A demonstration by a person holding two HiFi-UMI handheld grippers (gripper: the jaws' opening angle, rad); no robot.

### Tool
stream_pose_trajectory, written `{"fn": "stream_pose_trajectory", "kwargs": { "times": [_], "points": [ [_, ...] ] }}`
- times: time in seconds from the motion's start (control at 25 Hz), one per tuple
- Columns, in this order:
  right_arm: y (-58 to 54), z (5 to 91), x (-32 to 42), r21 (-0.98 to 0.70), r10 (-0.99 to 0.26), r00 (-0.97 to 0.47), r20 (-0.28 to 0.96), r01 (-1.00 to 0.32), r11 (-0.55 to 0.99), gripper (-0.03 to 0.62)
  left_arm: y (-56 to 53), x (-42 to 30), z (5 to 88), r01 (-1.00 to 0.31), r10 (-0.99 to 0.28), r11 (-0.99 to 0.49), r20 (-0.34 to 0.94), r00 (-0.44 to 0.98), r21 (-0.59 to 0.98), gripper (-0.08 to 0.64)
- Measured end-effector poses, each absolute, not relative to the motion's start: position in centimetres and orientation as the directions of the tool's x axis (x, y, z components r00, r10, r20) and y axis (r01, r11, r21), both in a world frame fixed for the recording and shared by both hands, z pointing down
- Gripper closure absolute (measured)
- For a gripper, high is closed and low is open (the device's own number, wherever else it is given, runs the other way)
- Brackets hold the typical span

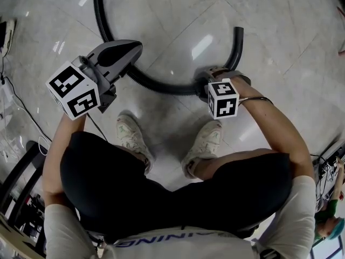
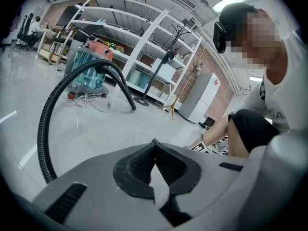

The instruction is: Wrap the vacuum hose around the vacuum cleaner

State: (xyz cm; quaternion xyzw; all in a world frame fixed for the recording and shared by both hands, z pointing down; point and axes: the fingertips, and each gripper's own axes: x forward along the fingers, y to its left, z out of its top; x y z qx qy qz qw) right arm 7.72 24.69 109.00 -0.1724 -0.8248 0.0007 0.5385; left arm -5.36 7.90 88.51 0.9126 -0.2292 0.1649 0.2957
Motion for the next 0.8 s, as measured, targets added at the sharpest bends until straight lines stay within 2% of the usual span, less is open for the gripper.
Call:
{"fn": "stream_pose_trajectory", "kwargs": {
  "times": [0.6,0.8],
  "points": [
    [24.5,109.2,7.9,-0.164,0.267,-0.369,0.89,0.286,0.944,0.353,8.3,-6.2,88.1,-0.505,-0.325,-0.719,0.411,0.852,0.478,0.543],
    [22.7,106.1,7.8,-0.176,0.243,-0.441,0.864,0.187,0.966,0.354,7.5,-7.3,86.4,-0.532,-0.376,-0.709,0.391,0.84,0.462,0.543]
  ]
}}
